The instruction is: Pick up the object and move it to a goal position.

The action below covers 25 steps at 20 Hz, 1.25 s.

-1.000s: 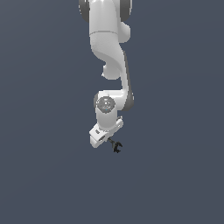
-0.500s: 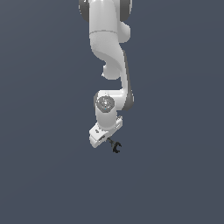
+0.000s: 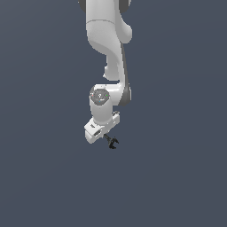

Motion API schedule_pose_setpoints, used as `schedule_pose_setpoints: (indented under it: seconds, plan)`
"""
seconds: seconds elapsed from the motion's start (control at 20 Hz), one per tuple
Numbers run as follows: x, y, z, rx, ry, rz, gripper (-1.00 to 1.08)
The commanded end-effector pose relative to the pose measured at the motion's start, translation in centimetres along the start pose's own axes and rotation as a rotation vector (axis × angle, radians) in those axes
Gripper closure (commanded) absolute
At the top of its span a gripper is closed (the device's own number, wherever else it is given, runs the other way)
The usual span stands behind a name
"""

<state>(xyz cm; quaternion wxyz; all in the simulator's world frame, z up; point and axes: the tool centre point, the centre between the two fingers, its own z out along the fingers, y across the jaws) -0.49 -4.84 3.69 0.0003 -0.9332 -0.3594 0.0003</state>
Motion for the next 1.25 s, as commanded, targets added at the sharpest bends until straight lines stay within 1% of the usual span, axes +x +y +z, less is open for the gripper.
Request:
schedule_pose_setpoints:
  seconds: [0.0,0.4,0.65,0.9,1.2]
  plan:
    - [-1.4,0.3,-1.3,-0.001,0.0,0.001,1.08]
    - [-6.8,1.4,-5.9,-0.001,0.0,0.002,1.08]
    - [-9.1,1.9,-8.0,-0.001,0.0,0.002,1.08]
    - [-10.3,2.2,-9.1,-0.001,0.001,0.003,1.08]
    - [-10.3,2.3,-9.2,-0.001,0.001,0.003,1.08]
